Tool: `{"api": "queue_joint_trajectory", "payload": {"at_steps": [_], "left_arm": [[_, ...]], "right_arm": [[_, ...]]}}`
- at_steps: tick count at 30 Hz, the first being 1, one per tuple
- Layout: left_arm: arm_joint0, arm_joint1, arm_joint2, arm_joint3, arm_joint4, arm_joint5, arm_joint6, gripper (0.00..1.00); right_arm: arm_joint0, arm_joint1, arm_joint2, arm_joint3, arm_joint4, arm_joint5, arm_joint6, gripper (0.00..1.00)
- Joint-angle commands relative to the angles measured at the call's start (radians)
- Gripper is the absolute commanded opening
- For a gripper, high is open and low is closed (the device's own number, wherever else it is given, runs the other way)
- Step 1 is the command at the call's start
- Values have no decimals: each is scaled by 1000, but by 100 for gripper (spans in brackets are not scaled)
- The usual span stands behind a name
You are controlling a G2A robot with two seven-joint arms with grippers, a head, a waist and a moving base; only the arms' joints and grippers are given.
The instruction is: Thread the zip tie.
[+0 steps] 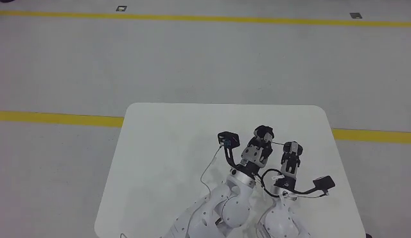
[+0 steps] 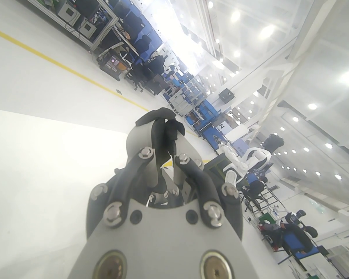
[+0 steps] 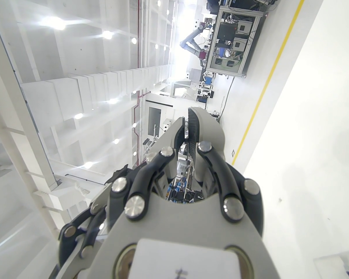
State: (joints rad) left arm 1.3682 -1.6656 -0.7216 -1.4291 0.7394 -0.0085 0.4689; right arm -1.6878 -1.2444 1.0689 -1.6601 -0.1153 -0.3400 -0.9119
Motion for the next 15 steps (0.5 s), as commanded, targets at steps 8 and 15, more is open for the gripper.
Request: {"api": "queue_joint_trajectory", "payload": {"at_steps": [8, 15], "left_arm": [[3, 1, -1, -4, 1, -1, -2, 0], [4, 3, 1, -9, 5, 2, -6, 0]], "right_arm": [[6, 7, -14, 3, -2, 0, -16, 3], [11, 12, -22, 3, -1, 0, -25, 6]]}}
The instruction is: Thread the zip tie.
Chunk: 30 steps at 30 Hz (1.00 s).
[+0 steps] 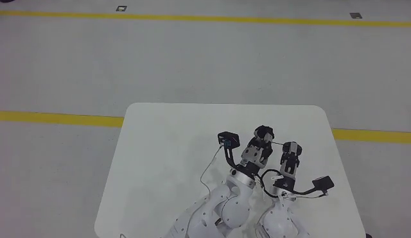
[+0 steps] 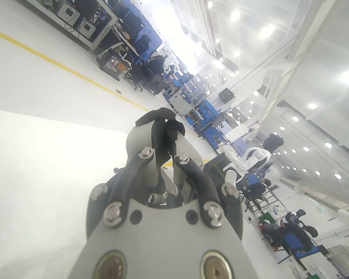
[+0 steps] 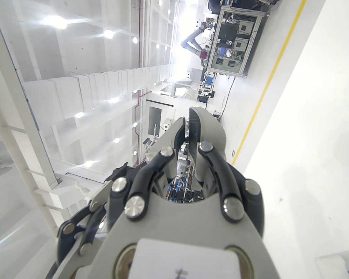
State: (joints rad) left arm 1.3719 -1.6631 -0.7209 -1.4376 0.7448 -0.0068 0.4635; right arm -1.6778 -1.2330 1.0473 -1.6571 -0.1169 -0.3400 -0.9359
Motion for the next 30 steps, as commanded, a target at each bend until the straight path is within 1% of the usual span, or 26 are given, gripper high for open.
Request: {"api": "queue_joint_trajectory", "payload": {"at_steps": [1, 3, 7, 15, 18, 26, 30], "left_arm": [[0, 0, 0, 0, 0, 1, -1, 0], [0, 0, 0, -1, 0, 2, -2, 0], [1, 0, 0, -1, 0, 1, -1, 0], [2, 1, -1, -1, 1, -2, 1, 0], [3, 2, -1, -2, 1, -3, 1, 0], [3, 2, -1, -2, 1, -4, 0, 0], [2, 2, -1, -1, 0, -5, -1, 0]], "right_arm": [[1, 1, -2, 0, 1, 0, -2, 6], [2, 3, -4, 0, 2, 0, -6, 5], [5, 5, -8, 1, 2, 0, -10, 0], [9, 10, -15, 3, 5, 0, -17, 0], [11, 11, -17, 4, 6, 0, -19, 4], [16, 14, -22, 8, 13, 0, -19, 3], [18, 15, -26, 10, 11, 0, -21, 4]]}}
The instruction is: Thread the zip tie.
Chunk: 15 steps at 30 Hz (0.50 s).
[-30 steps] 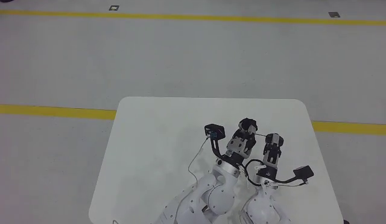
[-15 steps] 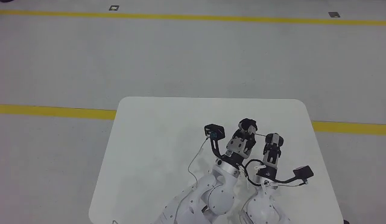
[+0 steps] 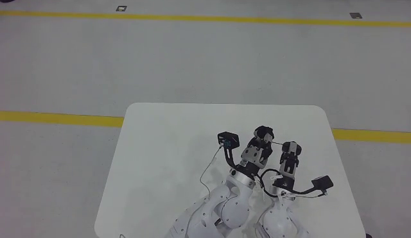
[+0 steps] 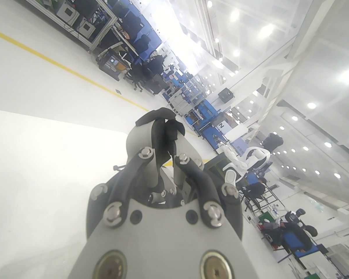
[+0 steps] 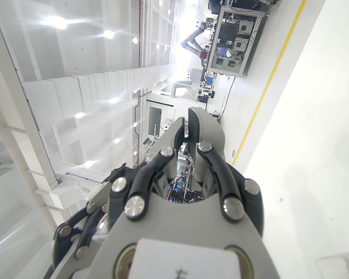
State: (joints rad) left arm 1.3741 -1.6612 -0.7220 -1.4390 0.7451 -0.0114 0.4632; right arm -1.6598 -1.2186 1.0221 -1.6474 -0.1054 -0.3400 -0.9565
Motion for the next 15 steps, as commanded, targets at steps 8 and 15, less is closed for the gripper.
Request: {"api": "queue_joint_trajectory", "payload": {"at_steps": [8, 15], "left_arm": [[-1, 0, 0, 2, -1, -2, -1, 0], [0, 0, -1, 3, -3, -2, 2, 0]], "right_arm": [[2, 2, -6, 1, -2, 0, -7, 7], [3, 4, -9, 2, -1, 0, -12, 7]]}}
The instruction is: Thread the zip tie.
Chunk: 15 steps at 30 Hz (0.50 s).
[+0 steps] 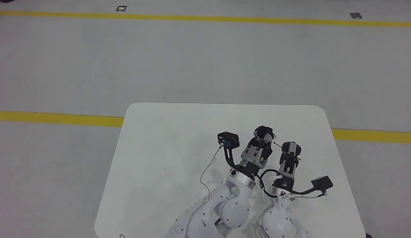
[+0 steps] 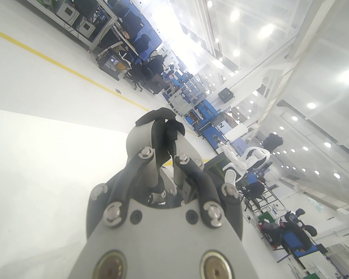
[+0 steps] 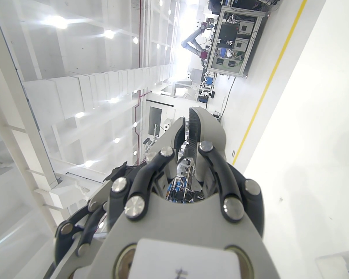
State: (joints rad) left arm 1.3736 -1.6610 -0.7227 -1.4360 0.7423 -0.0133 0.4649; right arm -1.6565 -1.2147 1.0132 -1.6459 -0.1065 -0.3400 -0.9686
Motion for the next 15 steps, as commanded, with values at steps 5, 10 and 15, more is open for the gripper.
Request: {"api": "queue_joint_trajectory", "payload": {"at_steps": [5, 10, 15], "left_arm": [[2, 1, -2, -1, 0, -3, 3, 0], [5, 2, -4, -3, 1, -4, 3, 0], [6, 3, -5, -5, 1, -6, 2, 0]], "right_arm": [[2, 2, -3, 2, -2, 0, -3, 4], [4, 3, -7, 4, -4, 0, -7, 0], [6, 4, -12, 5, -6, 0, -12, 0]]}}
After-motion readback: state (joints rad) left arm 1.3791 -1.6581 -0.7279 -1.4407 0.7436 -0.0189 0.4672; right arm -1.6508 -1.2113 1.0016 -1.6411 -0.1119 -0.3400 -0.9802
